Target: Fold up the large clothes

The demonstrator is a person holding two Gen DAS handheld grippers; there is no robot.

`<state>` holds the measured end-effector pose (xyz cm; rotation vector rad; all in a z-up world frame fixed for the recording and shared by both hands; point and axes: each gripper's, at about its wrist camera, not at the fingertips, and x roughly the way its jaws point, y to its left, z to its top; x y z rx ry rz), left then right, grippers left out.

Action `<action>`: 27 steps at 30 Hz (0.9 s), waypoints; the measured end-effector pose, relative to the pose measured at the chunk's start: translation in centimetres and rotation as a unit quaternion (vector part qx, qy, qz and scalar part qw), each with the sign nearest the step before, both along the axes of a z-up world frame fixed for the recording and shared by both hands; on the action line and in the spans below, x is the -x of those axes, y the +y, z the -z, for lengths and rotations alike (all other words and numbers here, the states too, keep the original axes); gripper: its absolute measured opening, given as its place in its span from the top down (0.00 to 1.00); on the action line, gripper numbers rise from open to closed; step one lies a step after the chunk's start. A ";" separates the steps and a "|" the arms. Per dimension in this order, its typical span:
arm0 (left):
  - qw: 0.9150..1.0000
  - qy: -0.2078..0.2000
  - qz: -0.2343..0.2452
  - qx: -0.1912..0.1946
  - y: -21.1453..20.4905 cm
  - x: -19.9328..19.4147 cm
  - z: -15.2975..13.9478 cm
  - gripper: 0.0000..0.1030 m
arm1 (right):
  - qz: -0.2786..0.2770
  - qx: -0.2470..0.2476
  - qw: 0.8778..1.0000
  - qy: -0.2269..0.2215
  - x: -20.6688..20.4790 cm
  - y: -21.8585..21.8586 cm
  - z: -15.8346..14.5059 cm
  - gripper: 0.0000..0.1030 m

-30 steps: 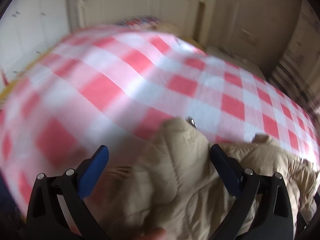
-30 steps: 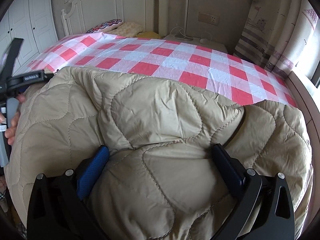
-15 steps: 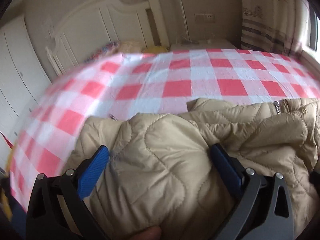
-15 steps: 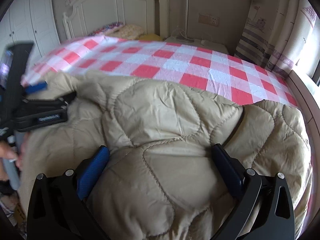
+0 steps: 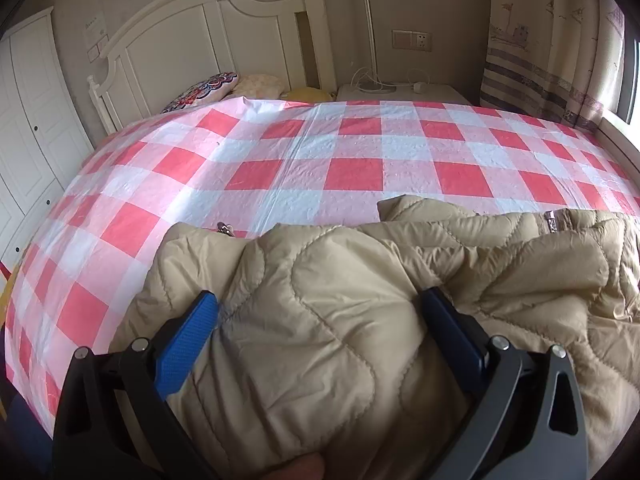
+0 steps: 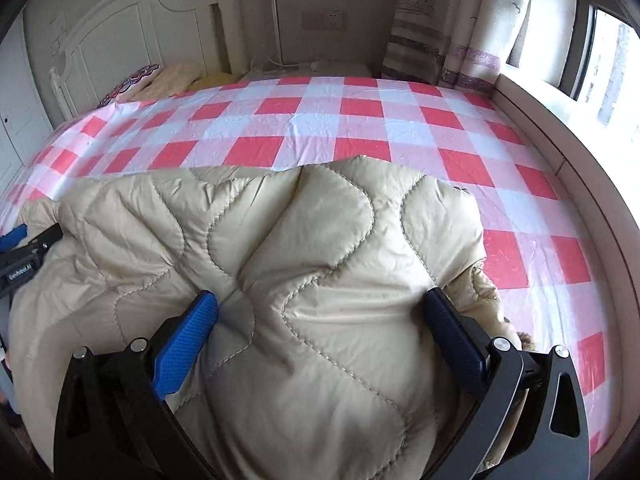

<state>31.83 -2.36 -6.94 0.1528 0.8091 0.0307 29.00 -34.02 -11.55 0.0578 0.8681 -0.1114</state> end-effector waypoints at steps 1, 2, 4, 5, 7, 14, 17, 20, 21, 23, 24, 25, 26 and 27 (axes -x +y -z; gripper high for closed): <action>1.000 0.001 0.000 0.001 0.0 -0.1 0.0 0.02 | 0.002 0.007 1.000 -0.002 0.2 0.2 -0.3 0.04; 1.000 0.001 0.000 0.001 0.1 -0.1 0.0 0.02 | 0.007 0.017 1.000 -0.016 0.8 0.5 -1.1 0.04; 1.000 0.002 0.001 0.002 0.1 -0.1 0.0 0.02 | -0.001 0.008 0.999 -0.052 2.1 1.0 -2.6 0.04; 1.000 0.003 0.001 0.003 0.1 -0.2 0.1 0.02 | -0.014 -0.005 0.997 -0.073 2.7 1.4 -3.6 0.04; 1.000 0.006 0.001 0.005 0.1 -0.2 0.1 0.02 | -0.029 -0.005 0.995 -0.097 3.4 2.2 -4.9 0.04; 1.000 0.002 0.001 -0.002 0.1 -0.2 0.0 0.02 | -0.085 0.047 0.995 -0.009 1.1 5.3 -0.2 0.04; 1.000 0.003 0.000 -0.004 0.1 -0.3 0.1 0.02 | -0.055 0.027 0.998 -0.010 1.6 4.2 -1.8 0.05; 1.000 0.005 0.001 -0.001 0.1 -0.2 0.1 0.02 | -0.055 0.031 0.996 -0.069 4.1 4.7 -4.9 0.04; 1.000 0.006 0.001 0.002 0.1 -0.2 0.1 0.02 | -0.069 0.027 0.993 -0.093 4.8 4.9 -5.8 0.04; 1.000 0.007 0.001 0.006 0.2 -0.1 0.1 0.02 | -0.086 0.035 0.990 -0.109 5.1 5.5 -6.0 0.04; 1.000 0.007 0.001 0.007 0.2 -0.1 0.1 0.02 | -0.094 0.045 0.990 -0.094 4.4 5.8 -5.1 0.04; 1.000 0.007 0.001 0.008 0.2 0.0 0.1 0.02 | -0.098 0.052 0.992 -0.067 3.5 6.0 -3.6 0.04; 1.000 0.007 0.001 0.011 0.3 0.0 0.1 0.02 | -0.101 0.054 0.993 -0.016 2.0 6.0 -0.9 0.04; 1.000 0.005 0.001 0.014 0.3 0.0 0.1 0.02 | -0.105 0.029 0.994 -0.007 1.6 5.5 0.3 0.04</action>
